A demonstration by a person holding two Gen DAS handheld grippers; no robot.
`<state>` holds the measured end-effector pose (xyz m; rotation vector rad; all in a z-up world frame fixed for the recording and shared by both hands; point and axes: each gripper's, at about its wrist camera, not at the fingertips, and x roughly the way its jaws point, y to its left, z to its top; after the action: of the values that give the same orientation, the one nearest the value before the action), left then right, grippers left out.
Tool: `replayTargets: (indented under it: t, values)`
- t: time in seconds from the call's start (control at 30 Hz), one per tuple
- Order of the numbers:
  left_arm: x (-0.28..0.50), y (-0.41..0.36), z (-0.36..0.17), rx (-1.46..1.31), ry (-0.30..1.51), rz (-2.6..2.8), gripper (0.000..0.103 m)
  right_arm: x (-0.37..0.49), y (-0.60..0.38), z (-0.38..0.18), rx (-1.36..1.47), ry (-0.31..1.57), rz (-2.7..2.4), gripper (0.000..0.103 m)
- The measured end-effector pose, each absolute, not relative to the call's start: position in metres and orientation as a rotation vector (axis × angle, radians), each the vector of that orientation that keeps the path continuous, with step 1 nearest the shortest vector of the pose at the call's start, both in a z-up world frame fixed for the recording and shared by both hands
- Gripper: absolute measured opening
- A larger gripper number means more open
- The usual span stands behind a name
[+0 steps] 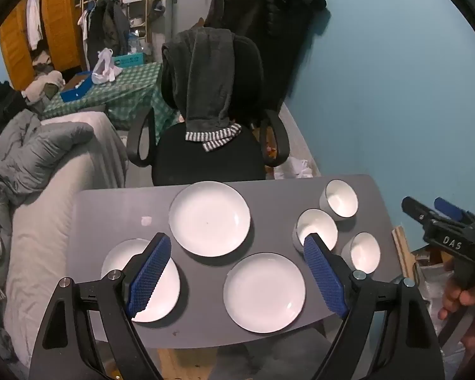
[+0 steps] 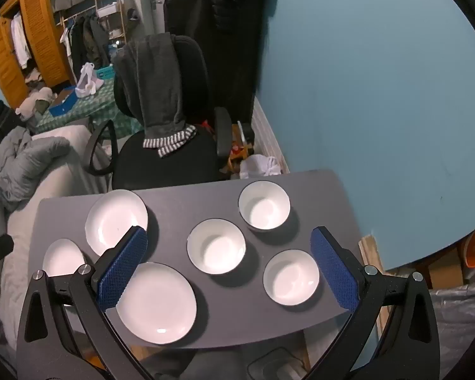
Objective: Organize plates and bowls
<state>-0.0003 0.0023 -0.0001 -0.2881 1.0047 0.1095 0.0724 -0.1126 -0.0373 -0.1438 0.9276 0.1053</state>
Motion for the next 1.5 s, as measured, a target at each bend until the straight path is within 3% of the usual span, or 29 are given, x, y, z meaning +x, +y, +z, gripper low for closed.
replayTargets:
  t: [1.5]
  values:
    - [-0.001, 0.017, -0.005, -0.312, 1.007, 0.104, 0.087, 0.069, -0.095, -0.047, -0.145, 0.94, 0.111, 0.101]
